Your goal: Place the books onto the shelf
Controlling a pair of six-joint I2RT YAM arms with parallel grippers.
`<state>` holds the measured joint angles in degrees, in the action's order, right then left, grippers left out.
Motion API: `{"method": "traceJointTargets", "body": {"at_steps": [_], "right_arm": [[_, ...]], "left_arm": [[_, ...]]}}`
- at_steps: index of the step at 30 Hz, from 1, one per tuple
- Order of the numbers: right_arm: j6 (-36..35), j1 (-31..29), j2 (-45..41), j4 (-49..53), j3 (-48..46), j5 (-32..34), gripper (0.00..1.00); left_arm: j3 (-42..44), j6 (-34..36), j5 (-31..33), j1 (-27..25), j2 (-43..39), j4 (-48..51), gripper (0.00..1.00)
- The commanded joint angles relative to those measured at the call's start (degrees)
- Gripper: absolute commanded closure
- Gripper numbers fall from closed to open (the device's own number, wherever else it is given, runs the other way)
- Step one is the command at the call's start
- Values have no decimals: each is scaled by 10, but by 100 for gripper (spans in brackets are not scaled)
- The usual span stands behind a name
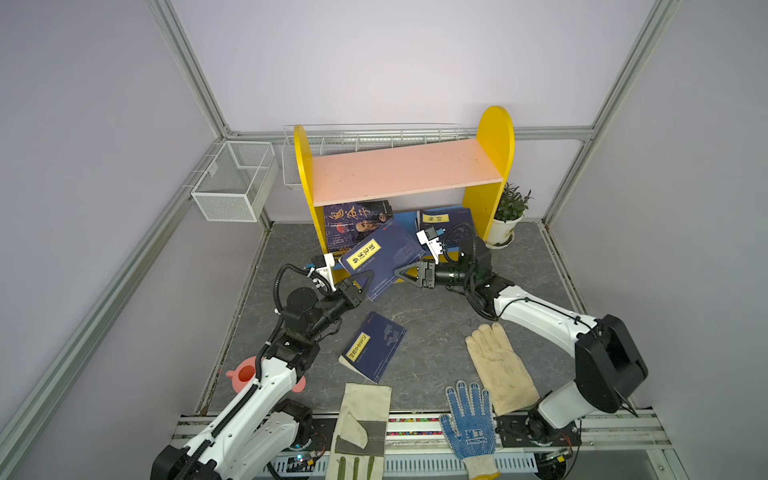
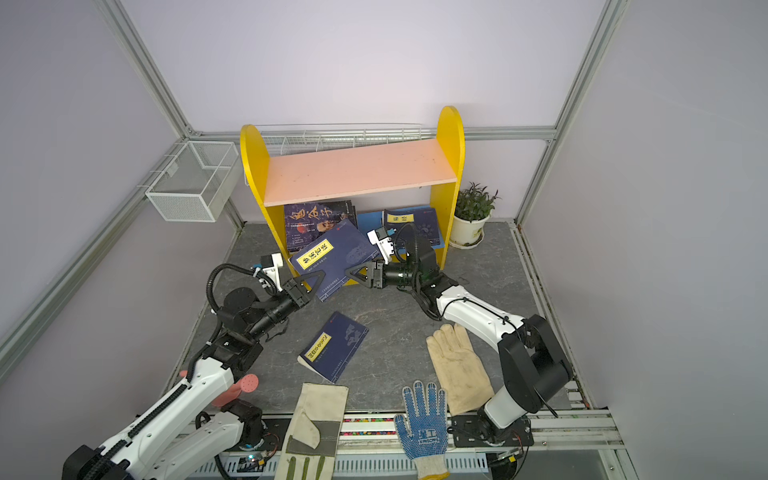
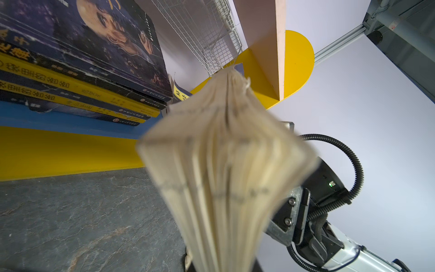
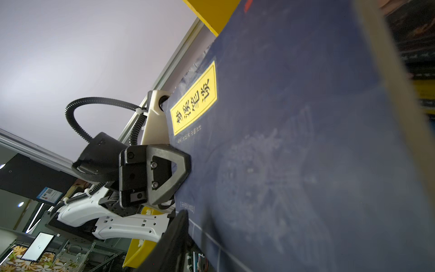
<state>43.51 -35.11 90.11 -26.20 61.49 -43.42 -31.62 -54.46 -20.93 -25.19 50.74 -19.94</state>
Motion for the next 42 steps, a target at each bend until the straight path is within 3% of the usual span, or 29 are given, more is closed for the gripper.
{"method": "traceJointTargets", "body": {"at_steps": [1,4,7,10,11,13,16,24,33,42], "right_arm": [[43,-4,4,-58,0,32,64],[81,-6,4,-118,-13,55,81],[107,-3,-4,-171,-33,79,90],[120,21,-20,-179,-43,86,93],[130,33,-26,-187,-48,86,93],[152,67,-40,-206,-60,85,93],[145,117,-69,-182,-77,84,93],[60,165,-111,-53,-80,197,93],[140,166,-45,-109,-63,326,92],[180,166,40,-118,-4,343,91]], "left_arm": [[-13,-6,9,-5,2,-44,100],[-18,1,15,-11,13,-36,100],[-27,12,26,-14,19,-6,100],[-31,25,49,-16,8,36,63],[-32,29,59,-16,2,51,55],[-29,40,80,-16,-17,85,44],[-21,49,104,-16,-42,125,35],[6,49,132,-16,-72,158,30],[1,56,127,-16,-61,168,29],[0,72,143,-16,-88,211,27]]}}
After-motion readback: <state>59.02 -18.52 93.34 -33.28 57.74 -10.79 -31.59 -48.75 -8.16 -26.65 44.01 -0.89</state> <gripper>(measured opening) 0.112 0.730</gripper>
